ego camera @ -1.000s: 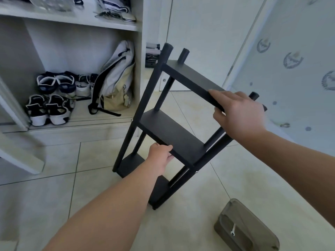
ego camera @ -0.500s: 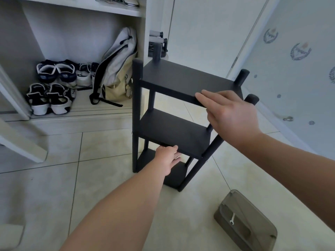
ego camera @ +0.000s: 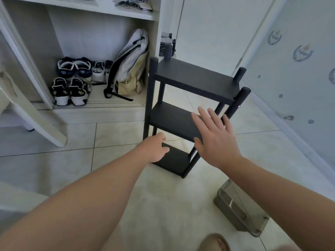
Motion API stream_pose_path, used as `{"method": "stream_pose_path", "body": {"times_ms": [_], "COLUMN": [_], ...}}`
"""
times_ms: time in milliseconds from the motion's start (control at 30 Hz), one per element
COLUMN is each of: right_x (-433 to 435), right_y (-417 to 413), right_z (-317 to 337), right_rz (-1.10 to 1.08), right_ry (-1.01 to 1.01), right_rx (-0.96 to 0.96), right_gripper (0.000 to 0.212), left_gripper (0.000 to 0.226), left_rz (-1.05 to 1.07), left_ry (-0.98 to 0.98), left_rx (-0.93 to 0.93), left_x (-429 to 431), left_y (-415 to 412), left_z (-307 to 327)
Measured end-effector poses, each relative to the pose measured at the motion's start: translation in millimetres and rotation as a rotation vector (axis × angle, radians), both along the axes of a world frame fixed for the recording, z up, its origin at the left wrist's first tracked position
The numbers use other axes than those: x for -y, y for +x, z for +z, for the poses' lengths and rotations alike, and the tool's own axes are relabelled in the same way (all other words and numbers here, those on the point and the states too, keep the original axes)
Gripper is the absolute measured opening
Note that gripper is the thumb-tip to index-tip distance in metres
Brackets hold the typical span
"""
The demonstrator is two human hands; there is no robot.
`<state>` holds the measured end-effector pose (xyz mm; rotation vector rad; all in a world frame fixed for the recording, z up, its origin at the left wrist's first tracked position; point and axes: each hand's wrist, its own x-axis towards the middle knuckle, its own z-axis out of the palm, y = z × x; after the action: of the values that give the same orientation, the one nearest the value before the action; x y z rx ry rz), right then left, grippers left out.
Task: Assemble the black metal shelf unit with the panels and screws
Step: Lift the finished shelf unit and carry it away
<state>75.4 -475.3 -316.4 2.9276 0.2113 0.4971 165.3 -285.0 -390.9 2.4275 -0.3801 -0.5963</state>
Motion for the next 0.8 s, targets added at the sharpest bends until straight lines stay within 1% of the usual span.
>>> {"method": "stream_pose_path", "body": {"times_ms": [67, 100, 167, 267, 400, 467, 533, 600, 667, 800], "right_x": [-14.0, -20.9, -33.5, -47.7, -57.2, -61.4, -62.8, -60.1, -56.2, -55.2], "right_y": [-13.0, -18.2, -26.2, -31.4, -16.7, -6.8, -0.3, 3.0, 0.0, -18.5], "right_z": [-19.3, -30.6, -55.7, -98.3, -157.5, -181.2, -196.9, -196.5, -178.4, -103.0], "right_rz": [-0.008, -0.019, -0.057, -0.1, -0.122, -0.115, -0.113, -0.135, -0.163, -0.178], "right_ry": [0.051, 0.081, 0.131, 0.145, 0.152, 0.122, 0.113, 0.096, 0.079, 0.046], "right_rx": [-0.083, -0.126, -0.227, -0.358, -0.524, -0.634, -0.723, -0.804, -0.883, -1.009], "right_gripper": [0.072, 0.072, 0.071, 0.073, 0.076, 0.076, 0.075, 0.075, 0.075, 0.075], "left_gripper": [0.054, 0.057, 0.065, 0.075, 0.076, 0.076, 0.075, 0.075, 0.075, 0.075], "left_rz": [-0.015, -0.025, -0.04, -0.021, 0.049, 0.109, 0.121, 0.089, 0.086, 0.065], "left_ry": [0.109, 0.196, 0.344, 0.44, 0.467, 0.483, 0.488, 0.478, 0.468, 0.443], "left_rx": [0.103, 0.169, 0.229, 0.202, 0.166, 0.065, -0.039, -0.111, -0.161, -0.159], "left_x": [-18.2, -26.5, -44.5, -72.5, -91.0, -89.9, -81.0, -71.7, -69.6, -76.4], "left_y": [-9.4, -14.8, -25.8, -42.5, -42.7, -39.8, -40.4, -45.2, -54.5, -65.5], "left_z": [-0.3, -2.6, -12.6, -41.9, -91.1, -115.2, -133.5, -137.4, -122.7, -49.7]}}
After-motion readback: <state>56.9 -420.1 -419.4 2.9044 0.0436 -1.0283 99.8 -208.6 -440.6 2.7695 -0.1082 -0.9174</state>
